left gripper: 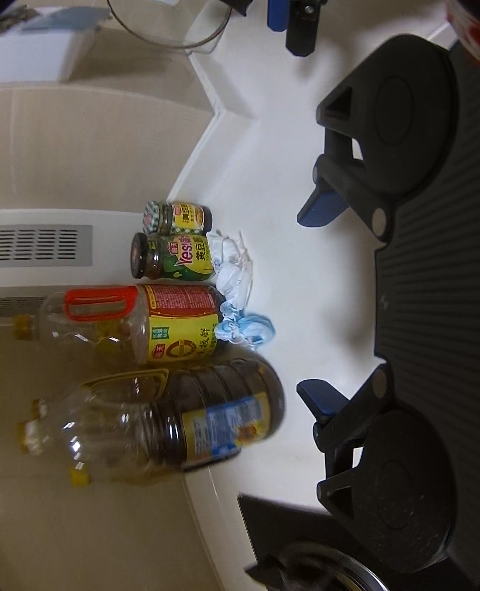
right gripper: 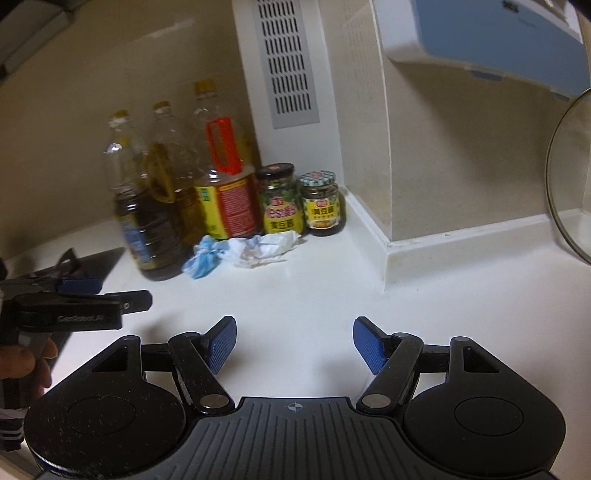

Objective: Collect trash
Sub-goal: 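Move both open grippers over the counter toward the blue mask and white tissue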

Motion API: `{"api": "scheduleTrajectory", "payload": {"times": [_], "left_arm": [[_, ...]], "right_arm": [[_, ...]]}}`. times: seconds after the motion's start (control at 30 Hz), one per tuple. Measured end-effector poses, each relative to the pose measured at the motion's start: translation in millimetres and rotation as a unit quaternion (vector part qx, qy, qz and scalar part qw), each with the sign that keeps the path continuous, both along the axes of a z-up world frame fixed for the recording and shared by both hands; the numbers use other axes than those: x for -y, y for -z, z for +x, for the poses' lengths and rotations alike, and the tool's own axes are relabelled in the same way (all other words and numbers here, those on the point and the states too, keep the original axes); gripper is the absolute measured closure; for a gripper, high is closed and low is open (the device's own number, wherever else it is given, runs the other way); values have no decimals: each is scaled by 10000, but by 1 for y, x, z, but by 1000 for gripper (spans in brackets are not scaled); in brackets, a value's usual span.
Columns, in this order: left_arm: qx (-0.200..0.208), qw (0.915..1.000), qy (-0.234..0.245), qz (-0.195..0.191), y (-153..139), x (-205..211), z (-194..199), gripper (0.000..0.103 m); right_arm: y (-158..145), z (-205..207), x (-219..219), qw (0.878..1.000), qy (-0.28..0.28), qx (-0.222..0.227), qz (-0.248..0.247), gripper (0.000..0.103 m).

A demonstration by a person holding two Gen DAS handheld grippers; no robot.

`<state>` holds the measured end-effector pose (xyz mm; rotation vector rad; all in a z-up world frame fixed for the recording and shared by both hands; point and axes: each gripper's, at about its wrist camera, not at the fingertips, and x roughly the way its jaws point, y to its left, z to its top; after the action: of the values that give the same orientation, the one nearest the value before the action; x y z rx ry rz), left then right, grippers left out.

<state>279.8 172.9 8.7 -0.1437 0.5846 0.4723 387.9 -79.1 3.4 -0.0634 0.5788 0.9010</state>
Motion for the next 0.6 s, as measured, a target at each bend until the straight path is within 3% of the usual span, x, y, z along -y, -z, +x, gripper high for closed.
{"api": "scheduleTrajectory", "payload": {"times": [0.23, 0.43, 0.6], "left_arm": [[-137, 9998, 70, -125, 29, -48, 59, 24], [-213, 9997, -42, -143, 49, -70, 84, 32], [-290, 9992, -51, -259, 58, -78, 96, 52]], "right_arm": [[8, 25, -52, 9993, 320, -41, -171, 33], [15, 36, -76, 9983, 455, -79, -362, 33], [19, 43, -84, 9975, 511, -144, -460, 33]]}}
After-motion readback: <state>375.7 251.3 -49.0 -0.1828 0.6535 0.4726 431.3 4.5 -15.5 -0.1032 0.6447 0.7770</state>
